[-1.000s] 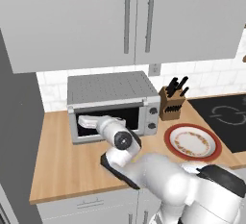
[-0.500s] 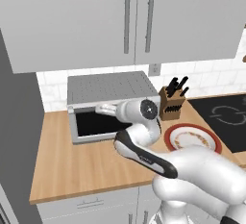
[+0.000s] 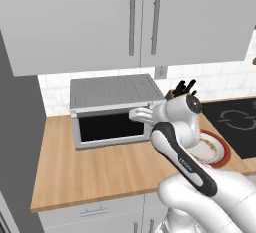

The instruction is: Pick up the kebab skewer and baguette bread, and place them inside the toaster oven. Close the toaster oven door and start by setting the timer.

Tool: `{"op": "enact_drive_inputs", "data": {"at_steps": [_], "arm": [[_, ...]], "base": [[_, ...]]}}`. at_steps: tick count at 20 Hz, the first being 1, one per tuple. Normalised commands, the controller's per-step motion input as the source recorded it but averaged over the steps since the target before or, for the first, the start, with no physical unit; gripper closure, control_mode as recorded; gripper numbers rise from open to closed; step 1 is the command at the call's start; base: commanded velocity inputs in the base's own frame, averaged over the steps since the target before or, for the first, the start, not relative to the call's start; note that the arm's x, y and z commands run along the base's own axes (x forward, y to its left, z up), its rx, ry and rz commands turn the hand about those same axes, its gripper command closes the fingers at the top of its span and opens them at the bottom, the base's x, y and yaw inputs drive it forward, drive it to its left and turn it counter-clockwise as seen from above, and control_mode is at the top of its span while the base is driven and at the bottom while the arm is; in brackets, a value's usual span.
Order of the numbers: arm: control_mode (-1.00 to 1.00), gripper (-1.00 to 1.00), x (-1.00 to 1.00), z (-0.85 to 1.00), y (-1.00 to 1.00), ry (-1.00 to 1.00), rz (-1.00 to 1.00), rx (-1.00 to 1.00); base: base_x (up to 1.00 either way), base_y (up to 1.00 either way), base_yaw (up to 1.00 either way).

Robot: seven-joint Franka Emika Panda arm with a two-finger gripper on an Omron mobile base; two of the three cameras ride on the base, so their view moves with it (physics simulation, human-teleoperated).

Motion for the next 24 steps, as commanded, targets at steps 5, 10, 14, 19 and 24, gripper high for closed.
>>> {"op": "enact_drive_inputs", "data": {"at_steps": [5,10,14,19,24], "arm": [[-1.00,-1.00,0.00,0.00,-0.97,0.02,0.19,0.00],[-1.00,-1.00,0.00,-0.04,-0.95,-0.02,0.29,0.00],[-1.00,-1.00,0.11,-0.16,-0.86,-0.11,0.43,0.00],[-1.00,-1.00,0.15,-0.16,-0.79,-0.28,0.43,0.03],[-1.00,-1.00,0.00,-0.01,-0.65,-0.39,0.43,0.11]], "base": [[0.00,0.00,0.00],[0.00,0.00,0.00],[0.00,0.00,0.00],[0.00,0.00,0.00],[0.00,0.00,0.00]]}}
